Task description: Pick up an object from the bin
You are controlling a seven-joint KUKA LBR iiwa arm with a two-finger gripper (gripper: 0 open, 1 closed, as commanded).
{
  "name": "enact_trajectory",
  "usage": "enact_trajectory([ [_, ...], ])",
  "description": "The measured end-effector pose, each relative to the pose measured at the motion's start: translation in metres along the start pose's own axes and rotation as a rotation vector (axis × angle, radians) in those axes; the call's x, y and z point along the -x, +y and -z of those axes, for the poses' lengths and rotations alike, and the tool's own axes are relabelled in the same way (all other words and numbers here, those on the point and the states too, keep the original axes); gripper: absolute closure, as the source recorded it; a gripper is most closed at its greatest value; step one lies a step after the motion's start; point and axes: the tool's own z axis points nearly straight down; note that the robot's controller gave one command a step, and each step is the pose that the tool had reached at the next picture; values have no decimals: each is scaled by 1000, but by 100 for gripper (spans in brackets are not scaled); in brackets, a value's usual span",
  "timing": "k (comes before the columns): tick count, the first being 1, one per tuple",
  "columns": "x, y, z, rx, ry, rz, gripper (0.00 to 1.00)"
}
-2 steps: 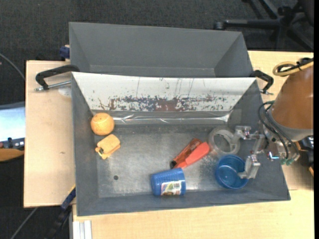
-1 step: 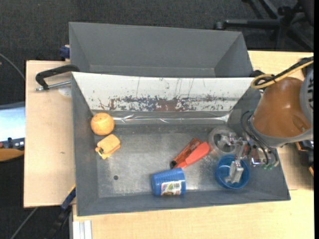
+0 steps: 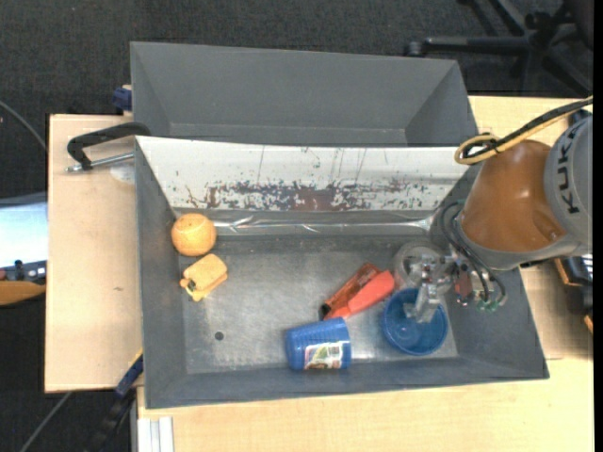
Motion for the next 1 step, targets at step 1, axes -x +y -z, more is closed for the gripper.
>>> enact_trajectory([
  [1,0,0,0,0,0,0,100],
])
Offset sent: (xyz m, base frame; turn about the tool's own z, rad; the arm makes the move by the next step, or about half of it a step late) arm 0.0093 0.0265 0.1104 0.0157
